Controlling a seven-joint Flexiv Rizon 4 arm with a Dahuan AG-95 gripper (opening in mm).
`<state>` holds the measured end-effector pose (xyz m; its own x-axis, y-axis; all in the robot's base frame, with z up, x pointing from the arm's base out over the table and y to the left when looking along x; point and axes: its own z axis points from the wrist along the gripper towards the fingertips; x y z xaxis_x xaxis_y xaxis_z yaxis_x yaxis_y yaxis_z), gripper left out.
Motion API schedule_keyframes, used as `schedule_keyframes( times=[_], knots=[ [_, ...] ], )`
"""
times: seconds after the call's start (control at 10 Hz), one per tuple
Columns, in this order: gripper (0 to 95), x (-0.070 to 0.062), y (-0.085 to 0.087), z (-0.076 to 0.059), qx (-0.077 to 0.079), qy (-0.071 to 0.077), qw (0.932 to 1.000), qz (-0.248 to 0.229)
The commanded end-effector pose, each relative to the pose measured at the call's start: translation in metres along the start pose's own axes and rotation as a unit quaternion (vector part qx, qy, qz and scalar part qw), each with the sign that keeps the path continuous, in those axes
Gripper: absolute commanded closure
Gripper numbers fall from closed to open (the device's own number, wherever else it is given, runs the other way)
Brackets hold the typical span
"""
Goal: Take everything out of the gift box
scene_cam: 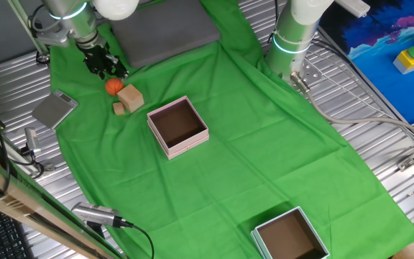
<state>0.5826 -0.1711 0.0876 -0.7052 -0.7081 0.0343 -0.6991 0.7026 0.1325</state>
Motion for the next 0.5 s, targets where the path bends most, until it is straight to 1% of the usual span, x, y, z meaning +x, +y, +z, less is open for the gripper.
schedule_keyframes(
  times=[0.1,0.2,0.3,0.4,0.5],
  knots=[
    [38.0,-0.022,0.021,-0.013,-0.001,0.002,0.9994,0.033],
    [57.0,-0.035,0.033,-0.014,-0.001,0.003,0.9988,0.048],
    [57.0,-0.049,0.046,-0.014,-0.001,0.003,0.9980,0.064],
    [57.0,-0.059,0.057,-0.014,0.000,0.004,0.9969,0.079],
    [76.0,-0.072,0.073,-0.011,0.005,0.007,0.9949,0.100]
  ],
)
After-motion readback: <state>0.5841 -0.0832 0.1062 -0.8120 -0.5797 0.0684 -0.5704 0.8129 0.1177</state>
